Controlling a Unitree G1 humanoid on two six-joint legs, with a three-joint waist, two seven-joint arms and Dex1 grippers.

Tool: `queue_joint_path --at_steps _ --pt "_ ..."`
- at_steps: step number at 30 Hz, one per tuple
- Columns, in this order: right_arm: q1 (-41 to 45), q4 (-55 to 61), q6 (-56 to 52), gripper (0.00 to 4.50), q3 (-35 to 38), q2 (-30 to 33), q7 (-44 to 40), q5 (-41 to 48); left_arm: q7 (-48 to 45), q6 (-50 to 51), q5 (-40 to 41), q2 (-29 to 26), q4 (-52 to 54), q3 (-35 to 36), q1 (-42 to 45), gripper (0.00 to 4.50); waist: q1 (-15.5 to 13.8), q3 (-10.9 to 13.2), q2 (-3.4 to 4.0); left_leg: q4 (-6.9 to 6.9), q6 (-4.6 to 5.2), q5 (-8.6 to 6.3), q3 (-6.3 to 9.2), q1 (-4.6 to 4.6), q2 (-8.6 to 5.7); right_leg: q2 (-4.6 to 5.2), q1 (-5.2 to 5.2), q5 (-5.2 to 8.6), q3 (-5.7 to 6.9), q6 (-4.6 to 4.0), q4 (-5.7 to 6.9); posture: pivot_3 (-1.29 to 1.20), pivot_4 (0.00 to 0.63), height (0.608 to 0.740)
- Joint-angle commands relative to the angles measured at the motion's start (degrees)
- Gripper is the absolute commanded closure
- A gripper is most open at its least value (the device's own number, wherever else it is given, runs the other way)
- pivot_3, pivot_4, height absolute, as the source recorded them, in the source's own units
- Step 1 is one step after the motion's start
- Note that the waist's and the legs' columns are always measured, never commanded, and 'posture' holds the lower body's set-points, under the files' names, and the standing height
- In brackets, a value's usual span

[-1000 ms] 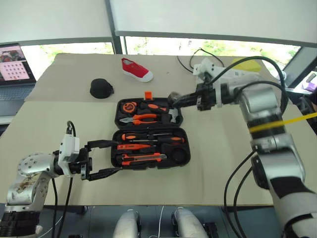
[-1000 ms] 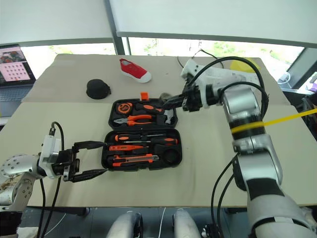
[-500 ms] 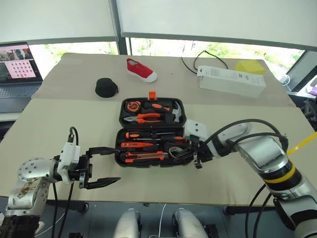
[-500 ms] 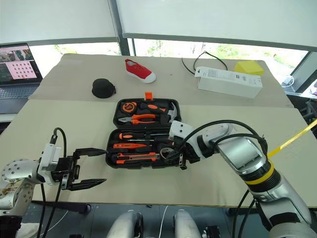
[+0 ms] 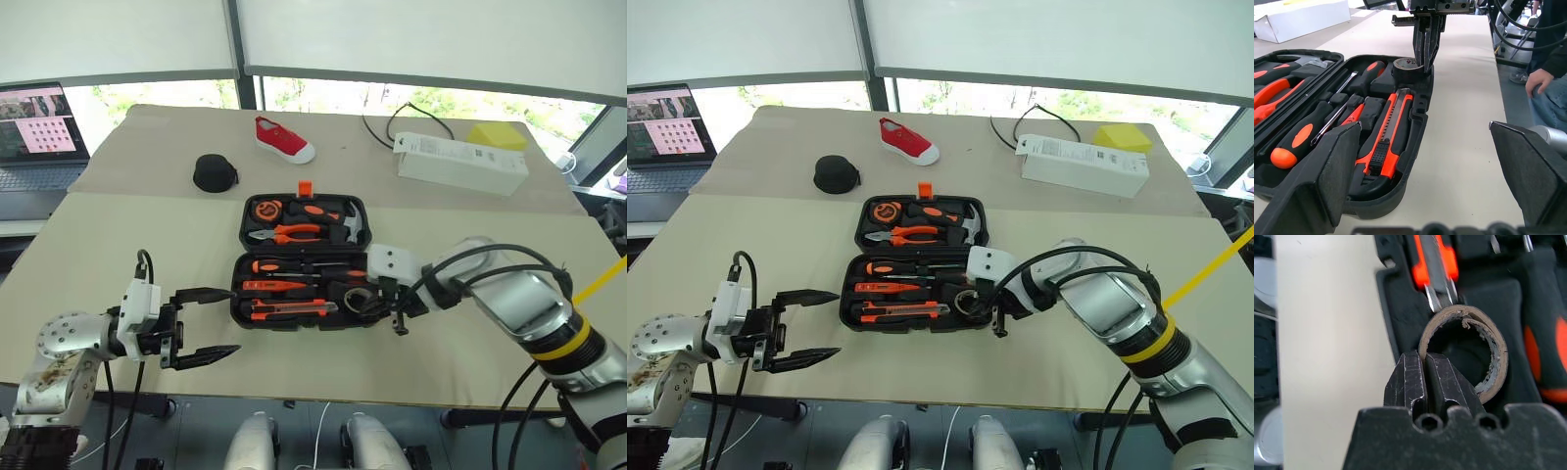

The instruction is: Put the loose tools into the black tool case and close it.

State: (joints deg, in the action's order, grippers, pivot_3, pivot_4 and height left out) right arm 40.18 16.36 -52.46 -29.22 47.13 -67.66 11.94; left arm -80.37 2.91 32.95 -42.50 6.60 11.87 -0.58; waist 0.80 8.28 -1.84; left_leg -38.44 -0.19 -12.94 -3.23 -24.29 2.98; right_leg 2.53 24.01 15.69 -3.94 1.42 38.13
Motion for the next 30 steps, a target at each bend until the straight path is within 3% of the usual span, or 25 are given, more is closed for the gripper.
queue_joint_path --at_steps 1,6,11,15,19,20,23,28,30 --pt "0.2 -0.4 -0.8 4.49 -0.6 1.9 -1.2 -0.6 0.3 0.0 0.2 -0.7 0.7 0.5 -0.1 0.0 0.0 0.0 0.0 0.0 0.0 0.0 0.01 -0.01 0.0 0.0 0.01 0.0 0.0 0.0 0.01 0.0 0.15 0.74" --pt "-0.9 -0.9 -1.1 4.49 0.1 1.4 -0.7 0.0 0.4 -0.3 -0.1 -0.5 0.1 0.3 0.3 0.0 -0.3 0.0 0.0 0.0 0.0 0.0 0.01 -0.04 -0.02 0.03 0.01 0.0 0.01 0.01 -0.03 0.0 0.15 0.74" --pt "-1.0 -1.3 0.3 2.88 3.6 -0.7 0.2 2.1 3.6 0.6 -1.1 -0.7 -0.7 1.3 0.9 0.0 -0.2 0.0 -0.01 0.0 0.0 0.0 0.0 -0.03 -0.02 0.03 0.01 0.0 0.01 0.01 -0.03 0.0 0.15 0.74" --pt "-1.8 -0.2 5.1 1.51 11.9 1.1 -9.6 11.6 8.0 5.6 0.2 -1.8 -1.3 3.5 2.1 0.0 -0.1 0.0 -0.04 0.01 0.0 0.0 0.03 -0.09 -0.01 0.01 0.06 -0.01 0.0 0.01 -0.02 0.0 0.15 0.74" --pt "-2.1 -7.6 10.9 1.51 16.9 2.1 -8.6 10.7 12.0 10.5 0.8 -2.3 -3.6 4.9 4.7 0.0 -0.1 0.1 -0.09 0.0 0.01 0.0 0.06 -0.06 -0.01 0.01 0.02 -0.01 0.01 0.03 -0.02 0.0 0.15 0.74" --pt "-2.4 -9.7 12.8 1.76 18.3 1.9 -8.2 10.6 14.0 11.7 0.0 -2.2 -4.8 4.9 5.9 0.52 -0.2 0.1 -0.09 -0.01 0.01 0.0 0.06 -0.03 -0.01 0.01 -0.01 -0.02 0.01 0.04 -0.02 0.0 0.15 0.74" --pt "-2.9 -17.5 22.1 2.63 22.4 -1.3 -3.1 8.4 21.6 13.9 -4.0 -0.8 -9.7 3.4 11.0 1.49 -0.1 0.1 -0.1 -0.02 0.01 0.0 0.03 -0.01 -0.02 0.01 -0.02 -0.03 0.01 0.05 0.0 0.0 0.15 0.74" --pt "-2.7 -34.2 41.8 4.24 21.5 -8.1 10.4 -2.8 31.0 15.4 -10.4 3.8 -16.3 -1.5 19.4 3.13 -0.1 0.1 -0.13 -0.06 0.01 0.0 0.0 -0.05 -0.04 -0.01 -0.01 -0.07 -0.01 0.06 0.01 0.0 0.15 0.74" --pt "-1.6 -39.6 46.8 4.5 20.8 -10.2 12.9 -5.6 32.2 14.4 -12.7 4.9 -18.5 -3.2 21.6 3.84 0.0 0.1 -0.13 -0.09 0.01 0.0 -0.03 -0.11 -0.06 0.0 0.01 -0.1 -0.02 0.09 -0.02 0.0 0.15 0.74"
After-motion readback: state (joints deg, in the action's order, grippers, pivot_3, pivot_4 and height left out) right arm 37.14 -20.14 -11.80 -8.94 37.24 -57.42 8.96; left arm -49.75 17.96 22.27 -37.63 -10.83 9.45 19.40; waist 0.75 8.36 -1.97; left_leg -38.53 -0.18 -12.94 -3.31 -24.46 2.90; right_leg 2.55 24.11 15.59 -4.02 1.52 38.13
